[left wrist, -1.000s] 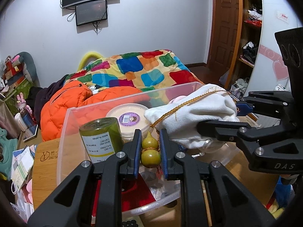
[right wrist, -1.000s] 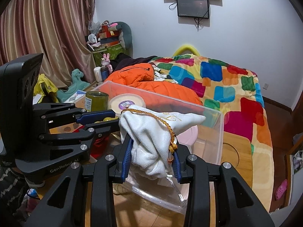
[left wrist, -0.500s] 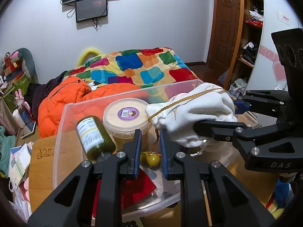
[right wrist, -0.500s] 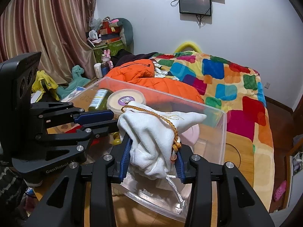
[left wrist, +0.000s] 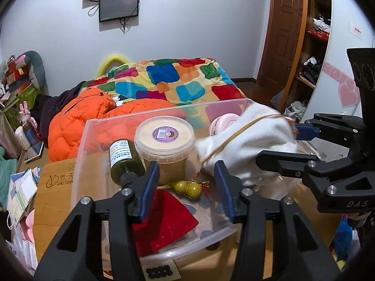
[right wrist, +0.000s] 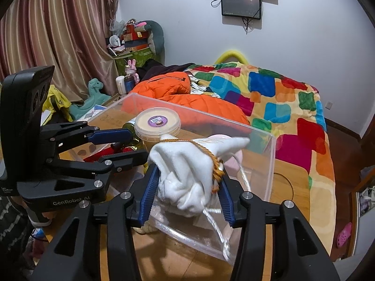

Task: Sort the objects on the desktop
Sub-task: 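Lower the pouch and gourd into the box and open both grippers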

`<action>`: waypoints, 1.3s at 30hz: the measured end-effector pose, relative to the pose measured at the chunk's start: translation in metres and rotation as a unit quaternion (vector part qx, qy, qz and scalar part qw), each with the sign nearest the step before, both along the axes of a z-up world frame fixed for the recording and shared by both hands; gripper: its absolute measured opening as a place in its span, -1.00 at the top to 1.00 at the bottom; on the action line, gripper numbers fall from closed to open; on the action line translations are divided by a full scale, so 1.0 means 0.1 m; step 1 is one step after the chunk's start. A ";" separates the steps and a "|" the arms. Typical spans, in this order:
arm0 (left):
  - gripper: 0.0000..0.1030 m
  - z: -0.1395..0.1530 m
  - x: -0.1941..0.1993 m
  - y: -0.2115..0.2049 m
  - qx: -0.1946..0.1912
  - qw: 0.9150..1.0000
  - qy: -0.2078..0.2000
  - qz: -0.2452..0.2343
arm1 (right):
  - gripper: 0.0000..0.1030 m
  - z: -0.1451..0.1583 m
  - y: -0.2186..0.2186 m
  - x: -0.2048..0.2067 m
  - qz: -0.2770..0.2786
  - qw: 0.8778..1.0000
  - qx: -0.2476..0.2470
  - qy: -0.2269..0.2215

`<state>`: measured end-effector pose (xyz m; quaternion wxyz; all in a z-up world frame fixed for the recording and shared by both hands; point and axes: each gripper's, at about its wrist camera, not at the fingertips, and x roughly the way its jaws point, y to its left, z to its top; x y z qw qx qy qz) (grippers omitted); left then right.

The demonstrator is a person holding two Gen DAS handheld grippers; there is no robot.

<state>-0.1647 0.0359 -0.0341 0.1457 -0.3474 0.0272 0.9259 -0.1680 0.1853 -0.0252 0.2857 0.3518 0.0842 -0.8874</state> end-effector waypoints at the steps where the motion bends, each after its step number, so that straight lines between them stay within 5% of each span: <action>1: 0.03 0.01 0.01 0.01 -0.003 1.000 0.003 0.002 | 0.10 0.01 0.00 0.01 0.000 1.000 0.000 0.002; 19: -0.24 0.11 0.23 0.08 -0.022 1.000 0.020 -0.002 | -0.14 0.10 0.11 0.23 -0.017 1.000 -0.001 0.018; 29: -0.45 0.23 0.42 -0.02 -0.022 0.999 0.041 0.012 | -0.44 0.16 0.16 0.39 -0.035 0.999 0.003 0.039; 39: -0.56 0.25 0.60 -0.24 -0.020 0.998 0.041 0.038 | -0.48 0.23 0.21 0.58 -0.049 0.997 -0.009 0.050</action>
